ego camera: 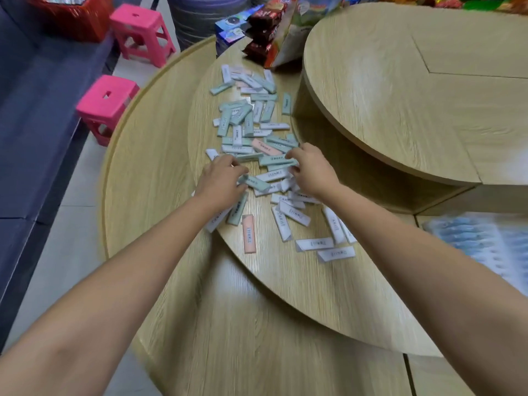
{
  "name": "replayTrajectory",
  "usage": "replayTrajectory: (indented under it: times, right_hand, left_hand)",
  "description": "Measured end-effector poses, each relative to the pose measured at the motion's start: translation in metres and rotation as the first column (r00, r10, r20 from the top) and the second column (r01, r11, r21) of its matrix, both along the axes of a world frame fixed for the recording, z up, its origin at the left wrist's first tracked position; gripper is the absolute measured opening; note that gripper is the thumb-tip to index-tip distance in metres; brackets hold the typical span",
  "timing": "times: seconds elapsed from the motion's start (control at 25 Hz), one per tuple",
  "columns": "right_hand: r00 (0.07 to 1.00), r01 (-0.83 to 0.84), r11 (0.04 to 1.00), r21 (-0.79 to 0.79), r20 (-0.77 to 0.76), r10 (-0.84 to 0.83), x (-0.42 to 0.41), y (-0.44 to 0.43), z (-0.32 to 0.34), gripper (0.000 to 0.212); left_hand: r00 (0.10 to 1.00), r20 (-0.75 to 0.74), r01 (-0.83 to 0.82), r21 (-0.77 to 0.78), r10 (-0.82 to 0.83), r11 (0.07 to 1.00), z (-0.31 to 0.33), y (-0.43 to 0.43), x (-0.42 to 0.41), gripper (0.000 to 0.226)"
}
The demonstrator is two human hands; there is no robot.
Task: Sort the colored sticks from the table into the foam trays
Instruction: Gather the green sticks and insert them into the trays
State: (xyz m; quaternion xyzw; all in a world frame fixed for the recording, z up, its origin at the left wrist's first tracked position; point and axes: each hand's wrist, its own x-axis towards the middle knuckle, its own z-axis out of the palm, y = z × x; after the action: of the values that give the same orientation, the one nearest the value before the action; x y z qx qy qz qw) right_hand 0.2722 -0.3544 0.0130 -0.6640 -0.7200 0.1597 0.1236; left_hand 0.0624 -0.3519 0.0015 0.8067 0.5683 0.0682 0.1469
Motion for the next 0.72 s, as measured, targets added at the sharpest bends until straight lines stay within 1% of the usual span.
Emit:
replayTrajectory:
  times: [0.08, 0.2, 0.28, 0.32, 0.4, 0.44, 0.48, 0.52, 0.56, 0.6, 0.64, 0.72]
  right_hand:
    - [0.997, -0.01, 1.0, 0.011, 0.079, 0.009, -0.007, 0.015, -0.007, 0.032]
    - [0.98, -0.058, 0.998, 0.035, 0.195, 0.05, -0.017, 0.031, -0.017, 0.028]
    - [0.977, -0.064, 0.998, 0.027, 0.207, 0.057, -0.023, 0.04, -0.025, 0.024]
    - [0.982, -0.045, 0.998, 0.036, 0.184, 0.038, -0.026, 0.043, -0.027, 0.024]
    - [0.98, -0.061, 0.997, 0.056, 0.19, 0.049, -0.029, 0.047, -0.03, 0.023]
    - [0.962, -0.121, 0.991, 0.061, 0.253, 0.102, -0.031, 0.047, -0.029, 0.022]
    - [0.946, -0.165, 0.984, 0.06, 0.294, 0.14, -0.032, 0.046, -0.028, 0.022]
    - [0.941, -0.174, 0.983, 0.062, 0.303, 0.148, -0.032, 0.044, -0.023, 0.021]
    - [0.944, -0.166, 0.983, 0.081, 0.301, 0.134, -0.033, 0.042, -0.019, 0.02]
    - [0.951, -0.155, 0.983, 0.102, 0.286, 0.12, -0.033, 0.04, -0.016, 0.017]
    - [0.96, -0.146, 0.982, 0.117, 0.255, 0.112, -0.031, 0.037, -0.014, 0.015]
    - [0.979, -0.139, 0.983, 0.123, 0.164, 0.118, -0.028, 0.028, -0.008, 0.013]
  left_hand:
    - [0.996, -0.047, 0.078, 0.009, -0.078, 0.997, -0.005, 0.01, -0.001, 0.035]
    - [0.985, -0.07, 0.158, 0.033, -0.155, 0.987, -0.011, 0.017, -0.001, 0.035]
    - [0.979, -0.062, 0.198, 0.06, -0.194, 0.978, -0.013, 0.021, 0.002, 0.033]
    - [0.976, -0.047, 0.213, 0.073, -0.21, 0.974, -0.014, 0.021, 0.003, 0.031]
    - [0.973, 0.049, 0.217, 0.126, -0.225, 0.968, -0.015, 0.021, 0.002, 0.025]
    - [0.97, 0.124, 0.19, 0.147, -0.209, 0.971, -0.016, 0.02, 0.001, 0.022]
    - [0.961, 0.22, 0.14, 0.146, -0.17, 0.979, -0.016, 0.018, -0.001, 0.021]
    - [0.94, 0.326, 0.073, 0.11, -0.105, 0.991, -0.013, 0.014, -0.001, 0.02]
    - [0.904, 0.427, 0.008, 0.053, -0.03, 0.999, -0.01, 0.009, -0.001, 0.019]
    - [0.868, 0.496, -0.039, 0.001, 0.033, 0.999, -0.007, 0.003, -0.001, 0.019]
    - [0.844, 0.532, -0.069, -0.028, 0.073, 0.997, -0.003, -0.004, 0.001, 0.018]
    - [0.817, 0.568, -0.087, -0.049, 0.1, 0.995, 0.007, -0.02, 0.007, 0.019]
